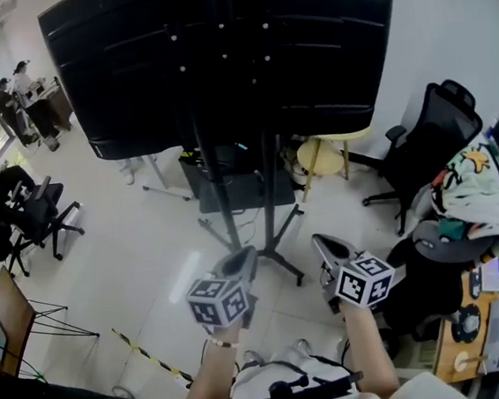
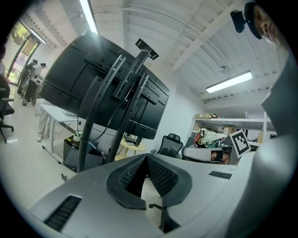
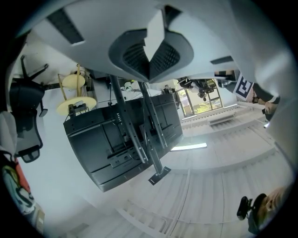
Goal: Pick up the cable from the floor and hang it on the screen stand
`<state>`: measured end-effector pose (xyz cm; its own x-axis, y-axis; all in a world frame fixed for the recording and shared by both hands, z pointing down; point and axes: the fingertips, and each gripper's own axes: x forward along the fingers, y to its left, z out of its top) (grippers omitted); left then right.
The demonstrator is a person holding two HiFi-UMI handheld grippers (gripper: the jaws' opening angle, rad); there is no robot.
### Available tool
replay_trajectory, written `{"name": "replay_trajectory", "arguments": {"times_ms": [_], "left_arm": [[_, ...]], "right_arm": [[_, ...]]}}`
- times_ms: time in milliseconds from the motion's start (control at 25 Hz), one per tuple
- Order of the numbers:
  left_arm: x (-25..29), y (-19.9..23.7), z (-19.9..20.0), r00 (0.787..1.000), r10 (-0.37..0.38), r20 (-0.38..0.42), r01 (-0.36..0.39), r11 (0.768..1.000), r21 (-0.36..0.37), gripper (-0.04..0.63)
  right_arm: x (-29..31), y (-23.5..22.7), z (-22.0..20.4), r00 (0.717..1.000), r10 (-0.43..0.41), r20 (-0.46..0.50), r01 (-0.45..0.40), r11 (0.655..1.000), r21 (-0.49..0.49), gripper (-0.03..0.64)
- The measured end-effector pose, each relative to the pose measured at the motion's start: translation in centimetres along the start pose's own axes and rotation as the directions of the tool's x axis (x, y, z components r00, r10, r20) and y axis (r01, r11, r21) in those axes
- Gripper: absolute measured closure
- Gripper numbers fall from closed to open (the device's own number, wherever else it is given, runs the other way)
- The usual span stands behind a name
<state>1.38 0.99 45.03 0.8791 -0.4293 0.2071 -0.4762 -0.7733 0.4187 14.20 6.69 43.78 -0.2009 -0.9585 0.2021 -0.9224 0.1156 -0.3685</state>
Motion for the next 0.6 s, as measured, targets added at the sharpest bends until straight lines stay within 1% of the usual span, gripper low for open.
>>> {"name": "replay_trajectory", "arguments": {"times_ms": [200,400,600], "left_arm": [[-0.5,0.6,-0.2,1.000,-0.008,-0.001,0.008,0.999,-0.031,0.595],[-0.4,0.8,-0.5,1.000,-0.018,-0.008,0.017,0.999,-0.042,0.595],[-0.1,0.6,-0.2,1.000,-0.029,-0.008,0.028,0.999,-0.039,0.595]], "right_arm": [[0.1,0.7,-0.7,1.000,-0.027,-0.008,0.027,0.999,-0.033,0.614],[0.5,1.1,-1.1,0.999,-0.024,-0.024,0.024,0.999,-0.029,0.614],[0.8,0.9,-0.7,1.000,-0.018,-0.009,0.018,1.000,-0.011,0.614]]}}
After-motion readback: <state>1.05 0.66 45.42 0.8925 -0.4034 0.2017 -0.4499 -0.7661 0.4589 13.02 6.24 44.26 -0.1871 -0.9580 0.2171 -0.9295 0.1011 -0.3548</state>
